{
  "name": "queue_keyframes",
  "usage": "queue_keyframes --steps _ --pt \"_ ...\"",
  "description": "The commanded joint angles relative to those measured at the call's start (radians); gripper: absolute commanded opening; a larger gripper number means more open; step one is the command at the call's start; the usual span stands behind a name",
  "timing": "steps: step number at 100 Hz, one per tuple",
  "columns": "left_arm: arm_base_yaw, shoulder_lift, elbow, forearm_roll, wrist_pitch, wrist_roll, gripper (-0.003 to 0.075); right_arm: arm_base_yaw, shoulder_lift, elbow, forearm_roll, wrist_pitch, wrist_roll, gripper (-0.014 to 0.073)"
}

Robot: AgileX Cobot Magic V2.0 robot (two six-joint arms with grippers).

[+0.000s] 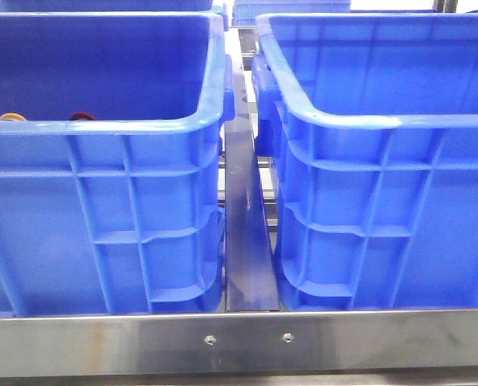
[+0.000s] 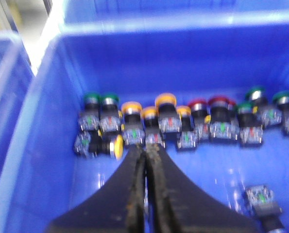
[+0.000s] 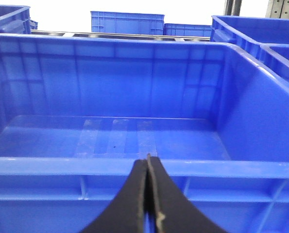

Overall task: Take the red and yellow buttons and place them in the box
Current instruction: 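Reach the left gripper down into the bin of push buttons, then grasp a red-capped push button with the left gripper and lift it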

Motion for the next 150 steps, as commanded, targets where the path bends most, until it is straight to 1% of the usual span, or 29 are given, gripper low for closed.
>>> queue_keyframes --steps 1,19,39,44,49,52,53,54,57,61,63,68,73,74,75,78,88,102,124,139,150 --pt "0.001 0.098 -0.097 -0.004 -0.007 -0.007 -0.0019 -0.001 -0.026 -0.019 -0.012 -0.076 -0.002 -0.0067" --pt "0.001 0.244 -0.166 -0.004 -0.003 -0.007 -0.0019 -0.001 -0.026 -0.019 -0.012 -0.076 -0.002 -0.0067" --pt "0.001 0.345 -0.177 -0.004 -0.010 -0.007 -0.0017 -0.001 -0.026 -0.019 -0.012 -0.076 -0.002 -0.0067" --pt "0.001 0.360 -0.177 -0.004 -0.010 -0.007 0.0001 -0.001 -0.026 -0.019 -0.012 -0.076 -0.002 -0.0067" --pt "0.001 0.372 -0.177 -0.004 -0.010 -0.007 0.0047 -0.001 -0.026 -0.019 -0.012 -0.076 -0.002 -0.0067" --pt "0.001 0.377 -0.177 -0.004 -0.010 -0.007 0.0094 -0.001 -0.026 -0.019 -0.012 -0.076 -0.002 -0.0067" --pt "0.001 0.379 -0.177 -0.004 -0.010 -0.007 0.0094 -0.001 -0.026 -0.019 -0.012 -0.076 -0.002 -0.0067" --pt "0.001 0.379 -0.177 -0.004 -0.010 -0.007 0.0129 -0.001 -0.026 -0.019 -0.012 -0.076 -0.002 -0.0067" --pt "0.001 0.384 -0.177 -0.004 -0.010 -0.007 0.0167 -0.001 -0.026 -0.019 -0.012 -0.076 -0.002 -0.0067" --pt "0.001 0.389 -0.177 -0.004 -0.010 -0.007 0.0265 -0.001 -0.026 -0.019 -0.012 -0.076 -0.002 -0.0067" --pt "0.001 0.392 -0.177 -0.006 -0.012 -0.007 0.0295 -0.001 -0.026 -0.019 -0.012 -0.077 -0.002 -0.0067" --pt "0.001 0.394 -0.177 -0.013 -0.016 -0.007 0.0409 -0.001 -0.026 -0.019 -0.012 -0.077 -0.002 -0.0067" --pt "0.001 0.396 -0.177 -0.028 -0.026 -0.007 0.0482 -0.001 -0.026 -0.019 -0.012 -0.077 -0.002 -0.0067" --pt "0.001 0.396 -0.177 -0.032 -0.025 -0.007 0.0482 -0.001 -0.026 -0.019 -0.012 -0.077 -0.002 -0.0067" --pt "0.001 0.396 -0.177 -0.032 -0.025 -0.007 0.0504 -0.001 -0.026 -0.019 -0.012 -0.077 -0.002 -0.0067" --pt "-0.001 0.396 -0.177 -0.041 -0.029 -0.007 0.0522 -0.001 -0.026 -0.019 -0.012 -0.077 -0.002 -0.0067" --pt "-0.010 0.398 -0.177 -0.058 -0.051 -0.007 0.0526 -0.001 -0.026 -0.019 -0.012 -0.077 -0.002 -0.0067" --pt "-0.077 0.462 -0.231 -0.058 -0.031 -0.007 0.0526 -0.001 -0.026 -0.019 -0.012 -0.077 -0.002 -0.0067" --pt "-0.195 0.682 -0.378 -0.065 -0.024 -0.018 0.0526 -0.001 -0.026 -0.019 -0.012 -0.077 -0.002 -0.0067" --pt "-0.214 0.841 -0.481 -0.065 -0.024 -0.054 0.0526 -0.001 -0.026 -0.019 -0.012 -0.077 -0.002 -0.0067" --pt "-0.229 0.929 -0.538 -0.065 -0.024 -0.054 0.0526 -0.001 -0.026 -0.019 -0.012 -0.077 -0.002 -0.0067"
